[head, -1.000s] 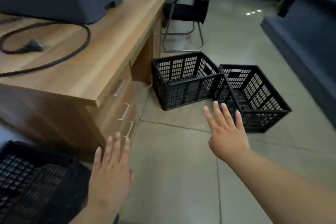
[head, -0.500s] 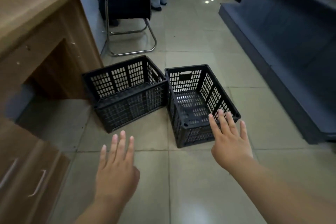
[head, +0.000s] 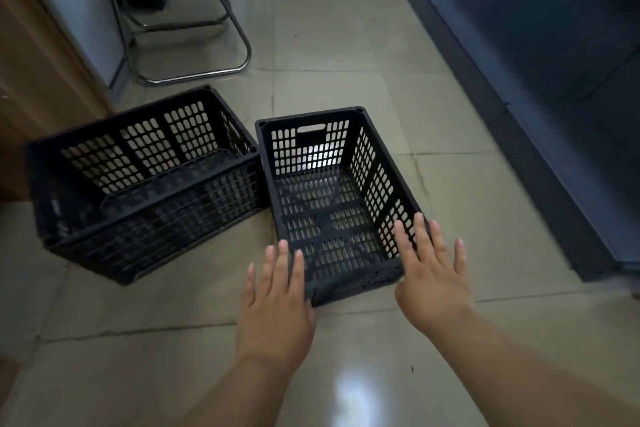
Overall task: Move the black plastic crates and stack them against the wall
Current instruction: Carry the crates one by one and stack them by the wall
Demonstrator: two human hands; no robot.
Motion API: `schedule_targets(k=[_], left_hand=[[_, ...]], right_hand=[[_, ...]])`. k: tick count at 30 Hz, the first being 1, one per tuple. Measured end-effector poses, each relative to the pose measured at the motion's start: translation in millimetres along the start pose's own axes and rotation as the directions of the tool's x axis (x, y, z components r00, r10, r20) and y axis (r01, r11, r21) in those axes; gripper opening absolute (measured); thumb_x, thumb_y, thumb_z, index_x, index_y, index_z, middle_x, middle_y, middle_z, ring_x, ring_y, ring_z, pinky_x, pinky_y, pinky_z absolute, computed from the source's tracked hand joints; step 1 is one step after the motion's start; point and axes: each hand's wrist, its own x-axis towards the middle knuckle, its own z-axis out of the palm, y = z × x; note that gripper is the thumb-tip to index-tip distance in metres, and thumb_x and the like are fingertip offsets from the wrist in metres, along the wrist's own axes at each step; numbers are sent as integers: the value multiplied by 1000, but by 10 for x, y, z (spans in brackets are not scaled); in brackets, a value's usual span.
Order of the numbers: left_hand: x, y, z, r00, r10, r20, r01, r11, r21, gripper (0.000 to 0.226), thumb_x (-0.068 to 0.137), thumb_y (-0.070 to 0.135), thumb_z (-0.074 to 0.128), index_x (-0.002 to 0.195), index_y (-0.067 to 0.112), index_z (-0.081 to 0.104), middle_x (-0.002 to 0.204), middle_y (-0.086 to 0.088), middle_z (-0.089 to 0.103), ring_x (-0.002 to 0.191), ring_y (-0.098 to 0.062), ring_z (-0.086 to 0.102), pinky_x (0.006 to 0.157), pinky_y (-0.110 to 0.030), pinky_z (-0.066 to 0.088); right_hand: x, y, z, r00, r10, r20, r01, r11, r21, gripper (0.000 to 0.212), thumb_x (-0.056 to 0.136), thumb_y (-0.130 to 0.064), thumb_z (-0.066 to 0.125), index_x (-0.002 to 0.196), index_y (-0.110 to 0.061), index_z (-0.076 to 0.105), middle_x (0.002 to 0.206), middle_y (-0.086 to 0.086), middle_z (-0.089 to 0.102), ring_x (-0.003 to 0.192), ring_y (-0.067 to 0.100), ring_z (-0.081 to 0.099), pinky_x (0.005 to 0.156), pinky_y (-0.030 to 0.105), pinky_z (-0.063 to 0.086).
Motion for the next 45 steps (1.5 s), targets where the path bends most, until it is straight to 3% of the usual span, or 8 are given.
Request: schedule_targets(k=[4,9,17,27,32,37,42,45], left_hand=[[455,272,425,999,34,26,-34,999,10,65,91,49,3,145,19,-15,144,-1,-33,128,-14,-36,94,-33,-37],[812,474,1075,993,34,116,-33,999,-6,87,67,54,-22,147,22,-11,155,2,-21,128,-10,-34,101,-32,-34],[1100,660,1593,966,-110,235,127,990,-60,60,96,50,10,149,25,1,159,4,-1,144,-14,-12,113,-36,-15],[917,712,1504,907,-262,330,309,946,-98,58,96,51,10,149,29,8,159,6,-2,144,-13,-11,115,-38,-9],[555,783,1503,862,-354,362,397,916,-48,58,96,50,11,149,27,9,159,4,-5,144,-15,-14,115,-38,-10],[319,874,1521,830,-423,364,460,888,-17,57,97,48,8,149,26,5,158,3,-11,143,-15,-18,115,-39,-12],[512,909,1655,835,-471,286,505,861,-55,58,96,49,6,149,26,2,158,1,-14,143,-15,-18,115,-40,-12],[675,955,1791,846,-477,238,507,858,-83,59,95,50,1,148,26,-3,157,2,-15,142,-15,-19,114,-40,-13]], right_hand=[[488,130,321,999,0,47,-1,1000,12,76,96,-31,32,129,-27,-37,140,-3,-42,139,19,-31,113,46,-18],[944,219,919,993,-58,99,55,998,32,67,98,-42,22,128,-28,-37,136,-3,-43,131,13,-37,110,45,-22],[1294,419,1565,970,-68,232,49,995,85,62,96,-50,8,145,-25,-22,156,-3,-24,142,14,-25,110,41,-22],[1067,417,1549,928,-119,353,68,986,154,66,92,-59,0,145,-26,-20,155,-4,-25,141,12,-24,108,43,-24],[619,352,1569,906,-134,402,60,980,191,93,41,-59,-34,128,-24,-32,153,-4,-30,140,10,-26,101,42,-29],[449,364,1642,874,-165,458,92,980,178,116,26,-59,-42,136,-23,-30,152,-7,-31,135,6,-29,101,41,-28],[1108,783,1513,920,-219,325,220,975,32,66,89,-60,-6,142,-25,-25,152,-3,-32,137,11,-31,109,41,-23],[1618,964,1422,924,-283,256,313,946,-87,62,94,-54,2,143,-26,-24,151,-2,-33,138,13,-32,109,41,-22]])
